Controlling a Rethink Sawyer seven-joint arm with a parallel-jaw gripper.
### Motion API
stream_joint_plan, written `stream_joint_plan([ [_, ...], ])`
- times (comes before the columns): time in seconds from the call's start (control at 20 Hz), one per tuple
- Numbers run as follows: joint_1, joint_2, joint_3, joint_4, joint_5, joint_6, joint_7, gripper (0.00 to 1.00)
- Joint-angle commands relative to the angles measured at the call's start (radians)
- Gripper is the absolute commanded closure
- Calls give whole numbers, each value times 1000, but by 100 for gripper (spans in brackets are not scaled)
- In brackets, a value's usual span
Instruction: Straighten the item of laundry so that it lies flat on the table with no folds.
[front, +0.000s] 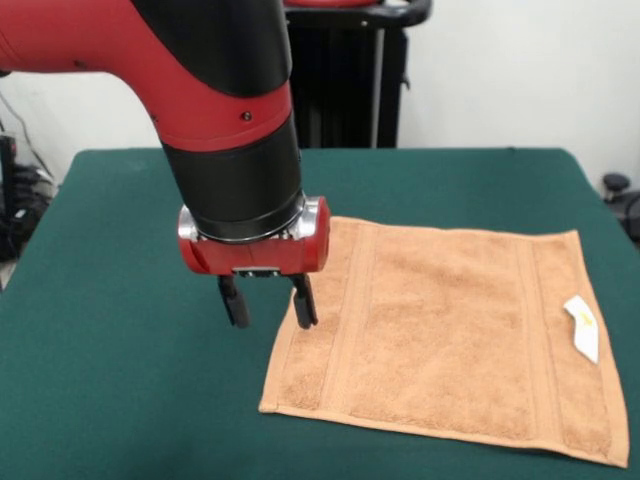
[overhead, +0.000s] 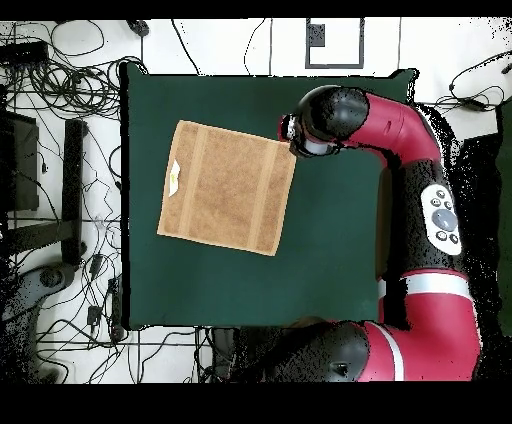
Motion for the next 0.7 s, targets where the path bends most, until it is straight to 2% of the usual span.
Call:
stream_joint_plan([
  [0.05,6,-15,0,96,-10,-5,20,0],
  [0.7,6,-20,-1,112,-12,-19,27,0],
])
